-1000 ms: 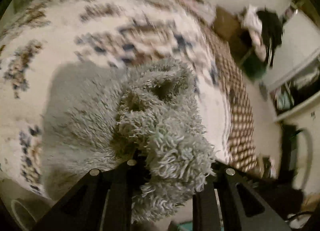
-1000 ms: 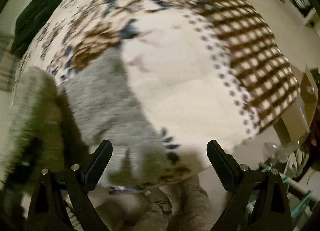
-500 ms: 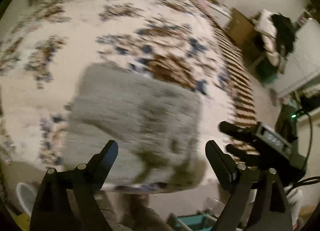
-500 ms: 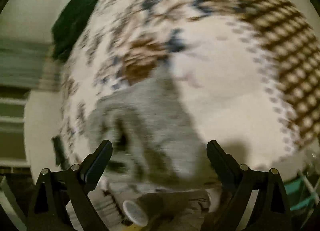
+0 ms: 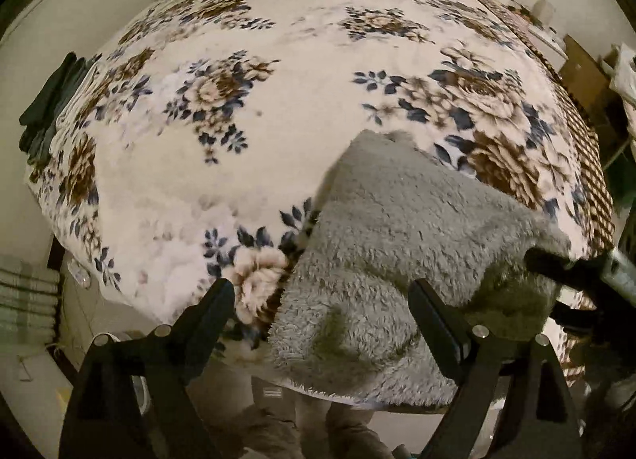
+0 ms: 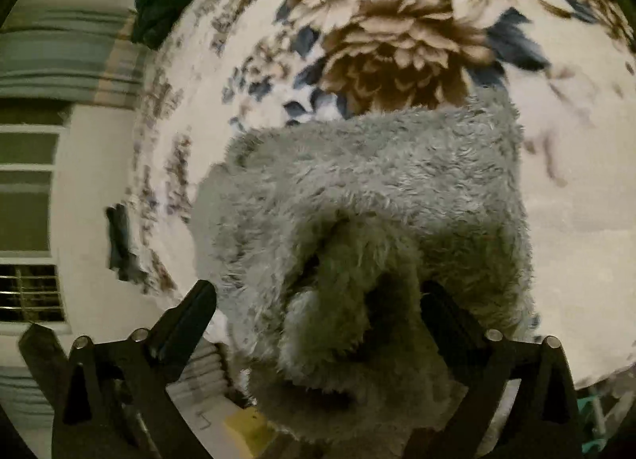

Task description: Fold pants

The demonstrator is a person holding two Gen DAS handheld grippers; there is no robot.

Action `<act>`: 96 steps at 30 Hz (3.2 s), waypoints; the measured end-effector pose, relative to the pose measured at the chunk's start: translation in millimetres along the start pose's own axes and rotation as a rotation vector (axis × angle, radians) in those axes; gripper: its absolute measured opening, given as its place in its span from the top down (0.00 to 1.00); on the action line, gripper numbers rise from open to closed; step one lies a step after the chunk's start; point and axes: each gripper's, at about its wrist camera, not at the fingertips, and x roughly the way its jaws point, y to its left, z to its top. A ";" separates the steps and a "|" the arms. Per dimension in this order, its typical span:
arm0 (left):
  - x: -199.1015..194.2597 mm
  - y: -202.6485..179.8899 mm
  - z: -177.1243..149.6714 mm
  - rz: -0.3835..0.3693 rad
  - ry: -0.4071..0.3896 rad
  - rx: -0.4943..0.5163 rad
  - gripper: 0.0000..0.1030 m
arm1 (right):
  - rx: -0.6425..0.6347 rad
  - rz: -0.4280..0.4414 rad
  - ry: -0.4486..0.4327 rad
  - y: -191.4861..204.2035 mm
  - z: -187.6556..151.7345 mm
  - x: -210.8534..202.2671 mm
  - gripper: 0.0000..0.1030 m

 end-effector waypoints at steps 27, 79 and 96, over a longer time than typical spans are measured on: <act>74.4 -74.2 76.2 -0.293 0.087 0.062 0.14 | 0.287 -0.211 -0.085 -154.9 19.6 -101.3 0.64; 184.1 -74.9 131.3 -0.451 0.297 0.010 0.69 | 0.450 -0.124 -0.078 -199.3 84.8 -60.1 0.61; 106.4 -45.9 49.7 -0.436 0.313 -0.035 0.04 | 0.572 -0.253 0.109 -229.4 -62.0 -64.1 0.32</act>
